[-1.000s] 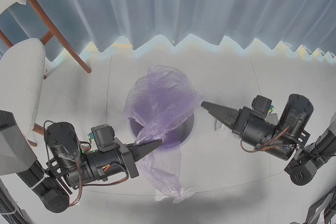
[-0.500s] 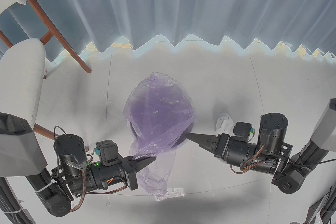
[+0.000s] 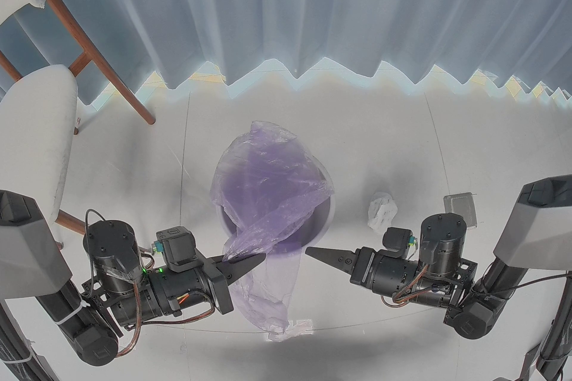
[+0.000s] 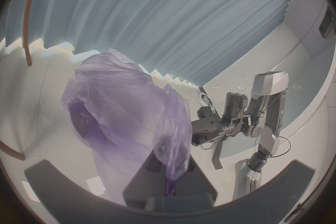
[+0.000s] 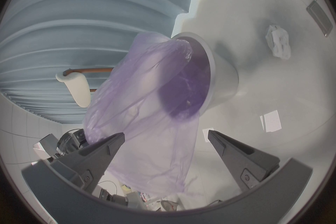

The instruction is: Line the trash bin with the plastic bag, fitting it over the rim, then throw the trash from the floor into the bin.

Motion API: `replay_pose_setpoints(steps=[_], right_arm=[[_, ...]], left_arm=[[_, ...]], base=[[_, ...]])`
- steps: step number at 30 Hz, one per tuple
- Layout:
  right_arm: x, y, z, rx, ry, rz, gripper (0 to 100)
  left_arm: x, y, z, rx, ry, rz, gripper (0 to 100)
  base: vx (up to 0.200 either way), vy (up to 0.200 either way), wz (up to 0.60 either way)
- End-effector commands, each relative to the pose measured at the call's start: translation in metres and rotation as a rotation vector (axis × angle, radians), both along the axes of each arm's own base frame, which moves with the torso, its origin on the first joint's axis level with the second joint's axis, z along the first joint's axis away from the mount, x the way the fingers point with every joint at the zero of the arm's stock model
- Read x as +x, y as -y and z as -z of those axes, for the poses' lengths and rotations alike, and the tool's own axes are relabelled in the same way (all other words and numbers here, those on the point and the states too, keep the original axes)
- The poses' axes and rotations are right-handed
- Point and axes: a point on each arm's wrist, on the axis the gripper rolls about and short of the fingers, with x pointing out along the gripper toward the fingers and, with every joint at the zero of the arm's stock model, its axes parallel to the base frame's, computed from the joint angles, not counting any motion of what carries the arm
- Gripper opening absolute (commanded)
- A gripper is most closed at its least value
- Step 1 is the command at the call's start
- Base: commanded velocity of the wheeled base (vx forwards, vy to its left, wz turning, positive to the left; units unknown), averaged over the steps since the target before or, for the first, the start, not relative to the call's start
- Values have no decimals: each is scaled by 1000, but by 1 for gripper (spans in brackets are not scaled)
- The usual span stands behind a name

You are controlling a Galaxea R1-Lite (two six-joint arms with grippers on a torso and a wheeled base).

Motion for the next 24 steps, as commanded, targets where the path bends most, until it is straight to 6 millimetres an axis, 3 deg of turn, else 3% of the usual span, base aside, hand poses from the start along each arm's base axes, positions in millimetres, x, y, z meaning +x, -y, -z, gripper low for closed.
replay_pose_setpoints(steps=[1, 9, 15, 24], right_arm=[[10, -5, 23, -12, -4, 38, 100], [28, -6, 16, 80, 81, 128, 100], [39, 4, 3, 146, 121, 176, 100], [41, 4, -12, 215, 119, 186, 100]], left_arm=[[-7, 1, -6, -18, 4, 24, 0], [-15, 2, -8, -19, 5, 44, 0], [-17, 1, -8, -16, 1, 45, 0], [-21, 5, -7, -16, -3, 71, 0]], base=[[0, 0, 0], [0, 0, 0], [0, 0, 0], [0, 0, 0]])
